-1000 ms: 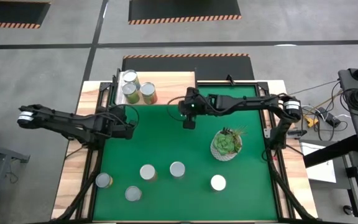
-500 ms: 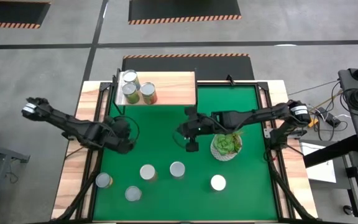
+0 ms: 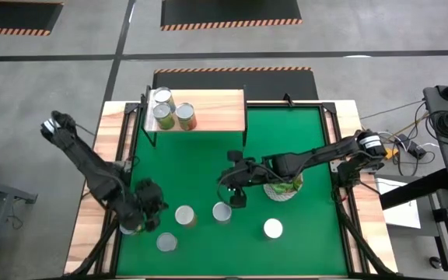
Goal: Pick and place cans onto a shelf
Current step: Put the canned pineapple on the shelf
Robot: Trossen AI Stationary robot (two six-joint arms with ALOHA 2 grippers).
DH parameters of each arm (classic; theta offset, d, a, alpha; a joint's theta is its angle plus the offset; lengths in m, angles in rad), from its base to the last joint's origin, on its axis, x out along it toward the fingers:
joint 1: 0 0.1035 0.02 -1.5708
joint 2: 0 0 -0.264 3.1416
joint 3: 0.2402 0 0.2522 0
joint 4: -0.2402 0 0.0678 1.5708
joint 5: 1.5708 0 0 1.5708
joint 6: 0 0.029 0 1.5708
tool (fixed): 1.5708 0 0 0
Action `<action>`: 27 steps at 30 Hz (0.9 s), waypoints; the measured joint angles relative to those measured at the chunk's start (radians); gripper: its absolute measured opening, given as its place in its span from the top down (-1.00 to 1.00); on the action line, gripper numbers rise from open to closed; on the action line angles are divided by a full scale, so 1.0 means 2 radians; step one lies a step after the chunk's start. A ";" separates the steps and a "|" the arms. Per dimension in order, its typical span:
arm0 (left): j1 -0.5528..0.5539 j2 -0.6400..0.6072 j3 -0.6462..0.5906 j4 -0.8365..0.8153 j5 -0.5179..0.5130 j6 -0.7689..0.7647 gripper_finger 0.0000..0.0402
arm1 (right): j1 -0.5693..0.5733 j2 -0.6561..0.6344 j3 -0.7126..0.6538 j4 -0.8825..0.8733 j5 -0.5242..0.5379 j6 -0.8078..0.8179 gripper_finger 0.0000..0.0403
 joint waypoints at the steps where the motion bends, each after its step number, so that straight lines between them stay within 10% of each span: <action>1: -0.009 0.012 0.000 0.014 0.000 0.002 1.00 | 0.003 0.003 0.000 0.005 0.001 0.000 0.94; 15: -0.023 0.166 0.032 0.098 -0.010 0.095 1.00 | 0.019 0.007 0.000 0.014 0.000 -0.004 0.94; 27: 0.005 0.227 0.085 0.099 -0.136 0.138 1.00 | 0.023 0.008 0.000 0.017 -0.008 0.003 0.93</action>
